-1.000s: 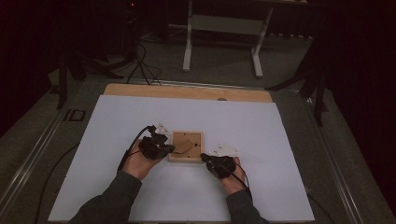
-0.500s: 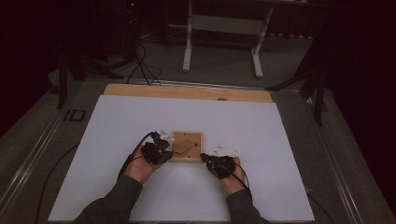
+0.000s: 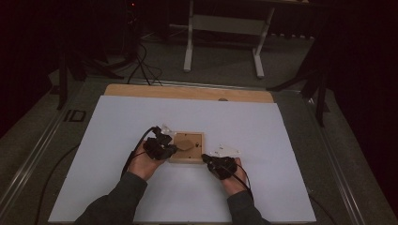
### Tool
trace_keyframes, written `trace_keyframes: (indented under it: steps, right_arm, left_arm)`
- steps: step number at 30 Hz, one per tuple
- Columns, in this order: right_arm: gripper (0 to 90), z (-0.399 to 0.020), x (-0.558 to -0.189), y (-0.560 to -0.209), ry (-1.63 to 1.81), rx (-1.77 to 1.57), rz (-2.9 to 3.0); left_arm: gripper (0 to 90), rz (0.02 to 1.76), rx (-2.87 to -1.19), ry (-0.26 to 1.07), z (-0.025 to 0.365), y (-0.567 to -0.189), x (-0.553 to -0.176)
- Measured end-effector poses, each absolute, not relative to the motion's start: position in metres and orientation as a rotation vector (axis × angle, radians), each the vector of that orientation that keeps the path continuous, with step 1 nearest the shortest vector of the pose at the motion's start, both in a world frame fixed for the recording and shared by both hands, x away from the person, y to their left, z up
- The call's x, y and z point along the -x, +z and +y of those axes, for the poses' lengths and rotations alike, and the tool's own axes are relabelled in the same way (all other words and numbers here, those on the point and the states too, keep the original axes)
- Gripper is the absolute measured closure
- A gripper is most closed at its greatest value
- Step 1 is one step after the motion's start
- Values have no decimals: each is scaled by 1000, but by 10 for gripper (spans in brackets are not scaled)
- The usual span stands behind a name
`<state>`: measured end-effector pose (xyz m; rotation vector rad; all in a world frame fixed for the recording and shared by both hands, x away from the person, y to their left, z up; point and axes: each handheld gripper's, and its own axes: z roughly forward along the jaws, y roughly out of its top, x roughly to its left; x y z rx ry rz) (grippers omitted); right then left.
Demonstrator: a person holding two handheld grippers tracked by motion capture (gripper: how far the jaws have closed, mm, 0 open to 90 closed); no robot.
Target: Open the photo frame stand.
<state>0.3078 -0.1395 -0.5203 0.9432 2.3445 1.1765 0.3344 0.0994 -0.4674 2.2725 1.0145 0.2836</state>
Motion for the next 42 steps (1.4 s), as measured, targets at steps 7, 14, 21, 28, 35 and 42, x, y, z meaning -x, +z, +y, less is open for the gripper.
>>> trace_keyframes:
  steps: [7, 14, 21, 28, 35, 42]
  right_arm:
    - [892, -140, -308, -520, 1177, -941, 2345]
    - [889, -139, -308, -521, 1177, -938, 2343]
    - [888, -139, -308, -520, 1177, -939, 2343]
    - [887, -139, -308, -521, 1177, -936, 2344]
    - [888, -139, -308, -521, 1177, -935, 2345]
    - [887, -139, -308, -520, 1172, -932, 2345]
  left_arm:
    - [706, 1006, -2282, 238, 93, -470, -337]
    - [619, 1042, -2240, 160, 90, -472, -341]
    - [573, 1107, -2183, 75, 90, -474, -348]
    - [541, 1165, -2132, 30, 91, -477, -355]
    - [526, 1220, -2099, 9, 88, -481, -362]
    - [519, 1245, -2086, -7, 85, -482, -366]
